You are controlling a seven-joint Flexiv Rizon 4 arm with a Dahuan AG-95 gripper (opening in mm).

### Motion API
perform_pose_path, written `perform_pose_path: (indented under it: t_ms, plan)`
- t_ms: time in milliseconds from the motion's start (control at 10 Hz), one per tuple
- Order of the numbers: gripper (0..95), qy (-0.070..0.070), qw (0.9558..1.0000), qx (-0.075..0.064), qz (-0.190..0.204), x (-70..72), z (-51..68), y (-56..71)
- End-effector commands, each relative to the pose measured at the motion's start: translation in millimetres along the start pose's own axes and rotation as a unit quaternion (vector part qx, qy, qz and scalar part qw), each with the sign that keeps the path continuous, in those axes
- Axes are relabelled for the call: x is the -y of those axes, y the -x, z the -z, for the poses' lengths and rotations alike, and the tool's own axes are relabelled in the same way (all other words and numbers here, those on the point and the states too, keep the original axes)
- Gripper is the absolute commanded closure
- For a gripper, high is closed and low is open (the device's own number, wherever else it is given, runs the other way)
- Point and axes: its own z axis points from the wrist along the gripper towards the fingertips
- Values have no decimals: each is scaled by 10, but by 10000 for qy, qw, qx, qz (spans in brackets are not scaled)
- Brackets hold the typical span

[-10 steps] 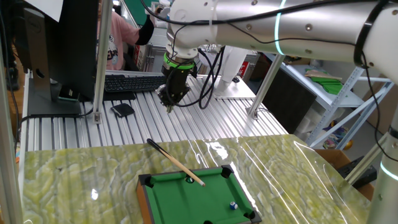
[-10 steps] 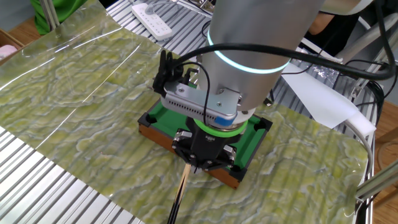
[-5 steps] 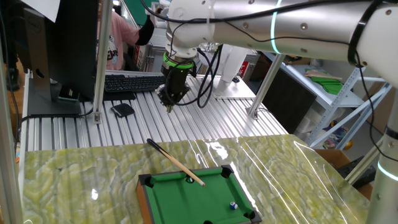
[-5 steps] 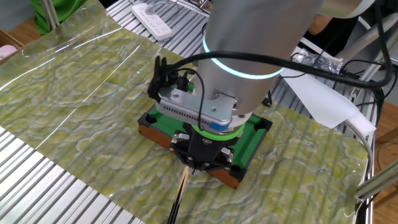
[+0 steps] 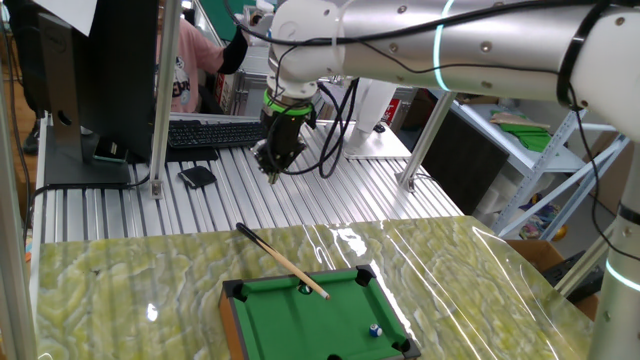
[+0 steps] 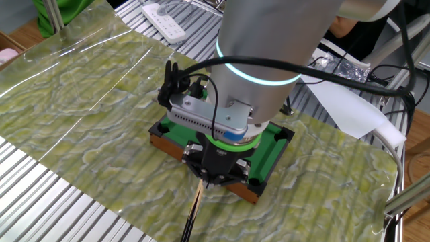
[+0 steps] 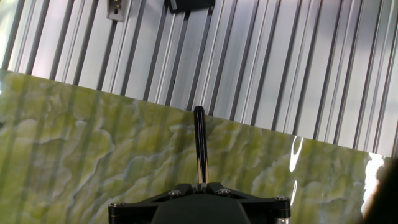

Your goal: Hit the pool ball

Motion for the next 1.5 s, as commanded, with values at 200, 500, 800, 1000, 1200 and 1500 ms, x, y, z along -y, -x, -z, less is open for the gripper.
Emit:
perform_pose_path:
  t_ms: [200,500,800,1000,1200,1500]
  plan:
    - [950,-14,10000,-19,0,11,-48,6]
    - [950,-71,10000,-35,3,47,-138,17]
    - [950,-96,9999,-37,5,76,-211,21]
    - [760,-96,10000,-23,5,104,-287,23]
    - [760,-117,9999,-12,6,134,-358,22]
    - [760,-126,9999,-16,7,133,-370,23]
